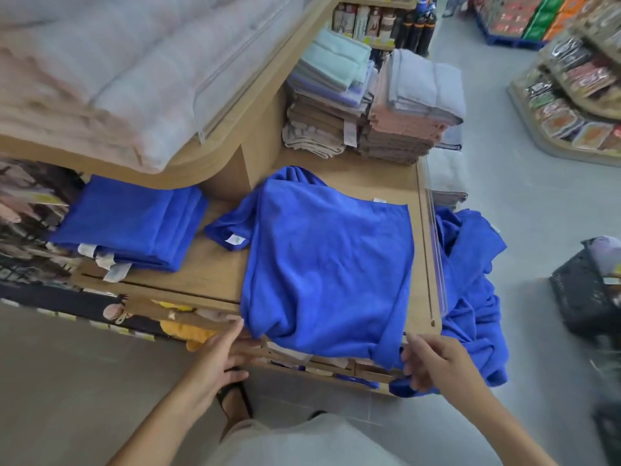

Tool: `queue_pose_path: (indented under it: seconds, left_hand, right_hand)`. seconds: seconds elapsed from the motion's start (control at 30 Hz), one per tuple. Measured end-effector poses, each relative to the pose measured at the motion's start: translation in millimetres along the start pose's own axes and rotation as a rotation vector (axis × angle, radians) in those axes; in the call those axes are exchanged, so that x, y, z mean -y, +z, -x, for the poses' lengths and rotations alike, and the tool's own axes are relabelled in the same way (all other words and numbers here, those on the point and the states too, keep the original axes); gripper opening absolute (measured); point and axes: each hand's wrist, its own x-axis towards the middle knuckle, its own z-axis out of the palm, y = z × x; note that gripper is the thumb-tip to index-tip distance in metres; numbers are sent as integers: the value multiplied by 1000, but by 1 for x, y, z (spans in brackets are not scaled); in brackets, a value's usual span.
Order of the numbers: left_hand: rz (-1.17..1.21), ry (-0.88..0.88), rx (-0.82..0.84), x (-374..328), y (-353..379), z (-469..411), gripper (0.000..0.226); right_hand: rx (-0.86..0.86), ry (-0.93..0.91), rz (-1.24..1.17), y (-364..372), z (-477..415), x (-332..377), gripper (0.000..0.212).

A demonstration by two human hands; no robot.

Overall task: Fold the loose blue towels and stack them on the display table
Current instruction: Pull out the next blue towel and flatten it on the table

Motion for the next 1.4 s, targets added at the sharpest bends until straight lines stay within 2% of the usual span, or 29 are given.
queue_pose_path:
  seconds: [0.07,0.13,0.17,0.27,0.4,0.57,0.67,0.8,1.03,1.2,1.4]
  left_hand:
    - [197,-128,101,0,6,-1,37]
    - [340,-165,109,-2,11,-2,31]
    - [389,-169,104,-2,13,-1,26]
    - [480,-162,93,-2,12,-2,11]
    - [591,-193,116,-3,2,-2,14]
    - [684,-198,128,-5,-8,1,26]
    - [671,-185,121,-4,-14,2,30]
    - [689,-197,81,-7,-22,0,28]
    - [691,-205,37,-8,-29,-2,28]
    - [671,-210,32,-5,-29,-5,28]
    - [705,-206,-15,-5,-31,-8,17]
  right_hand:
    - [143,249,-95,3,-1,-10,39]
    - [247,447,-339,8,-5,-21,33]
    - [276,495,-486,11,-6,-25,37]
    - [324,522,-846,21,-5,-29,44]
    - [370,540,-1048,23,-5,-33,50]
    - [475,583,-1190,31,-5,-31,43]
    - [468,585,-1223,37,-6,-26,41]
    - [405,581,-1261,35,-8,-29,57]
    - [383,543,-1284,26,-7,-43,44]
    - [422,529,-1312,26,-5,-42,48]
    - [253,571,-1259,32,-5,-36,32]
